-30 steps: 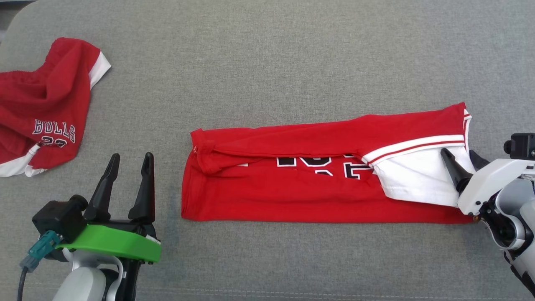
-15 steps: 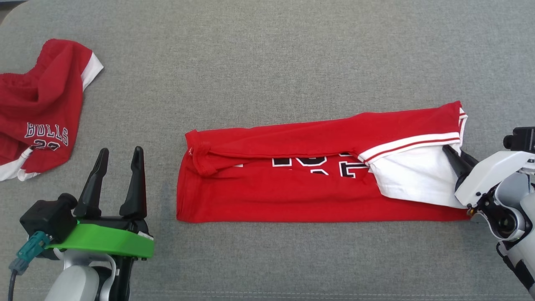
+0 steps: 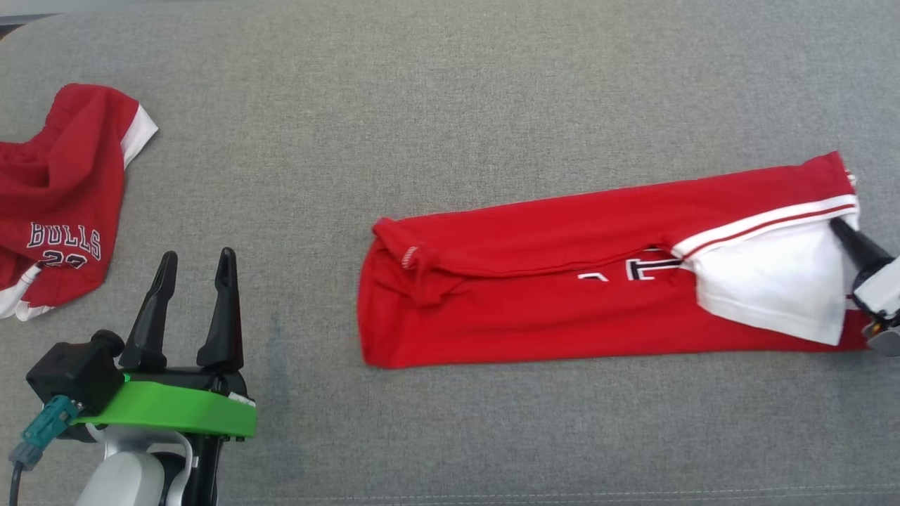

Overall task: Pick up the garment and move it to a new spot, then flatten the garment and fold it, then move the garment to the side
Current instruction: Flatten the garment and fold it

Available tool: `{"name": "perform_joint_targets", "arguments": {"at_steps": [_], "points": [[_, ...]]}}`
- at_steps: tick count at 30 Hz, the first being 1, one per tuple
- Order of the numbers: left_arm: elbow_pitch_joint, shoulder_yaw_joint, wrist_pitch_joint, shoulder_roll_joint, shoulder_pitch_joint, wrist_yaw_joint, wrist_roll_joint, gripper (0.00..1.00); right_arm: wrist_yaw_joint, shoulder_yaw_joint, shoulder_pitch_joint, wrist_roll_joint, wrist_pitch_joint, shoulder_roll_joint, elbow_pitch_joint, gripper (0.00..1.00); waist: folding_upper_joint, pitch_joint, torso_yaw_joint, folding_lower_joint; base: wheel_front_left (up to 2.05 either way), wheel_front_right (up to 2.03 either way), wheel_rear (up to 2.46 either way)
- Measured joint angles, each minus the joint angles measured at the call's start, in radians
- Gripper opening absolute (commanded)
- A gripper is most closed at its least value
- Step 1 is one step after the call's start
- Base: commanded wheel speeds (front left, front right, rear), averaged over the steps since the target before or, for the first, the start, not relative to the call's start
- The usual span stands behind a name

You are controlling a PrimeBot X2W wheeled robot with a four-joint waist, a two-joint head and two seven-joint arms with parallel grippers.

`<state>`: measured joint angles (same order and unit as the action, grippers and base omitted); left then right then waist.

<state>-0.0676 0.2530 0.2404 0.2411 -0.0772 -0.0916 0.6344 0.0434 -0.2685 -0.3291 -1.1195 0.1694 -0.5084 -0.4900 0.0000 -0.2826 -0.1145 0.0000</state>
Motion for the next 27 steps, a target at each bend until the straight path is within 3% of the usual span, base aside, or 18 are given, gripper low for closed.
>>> {"name": "perform_joint_targets", "arguments": {"at_steps": [7, 11, 19, 27], "points": [[-0.003, -0.010, 0.003, -0.008, 0.018, -0.001, 0.000, 1.00, -0.003, 0.072, 0.007, -0.022, 0.021, -0.121, -0.007, 0.00, 0.0000, 0.004, 0.005, 0.0000, 0.00, 0.00, 0.00], [-0.004, -0.019, 0.007, -0.012, 0.021, -0.002, 0.000, 1.00, 0.001, 0.079, 0.010, -0.042, 0.048, -0.139, 0.024, 0.00, 0.0000, 0.006, 0.008, 0.0000, 0.00, 0.00, 0.00], [-0.006, -0.017, 0.007, -0.016, 0.023, -0.002, 0.000, 1.00, 0.053, 0.016, 0.007, -0.092, 0.109, -0.076, 0.221, 0.00, 0.0000, 0.005, 0.017, 0.0000, 0.00, 0.00, 0.00], [0.001, -0.003, 0.007, -0.016, 0.021, -0.002, 0.000, 1.00, 0.062, -0.121, 0.002, -0.094, 0.154, 0.050, 0.397, 0.00, 0.0000, 0.013, 0.005, 0.0000, 0.00, 0.00, 0.00]]}}
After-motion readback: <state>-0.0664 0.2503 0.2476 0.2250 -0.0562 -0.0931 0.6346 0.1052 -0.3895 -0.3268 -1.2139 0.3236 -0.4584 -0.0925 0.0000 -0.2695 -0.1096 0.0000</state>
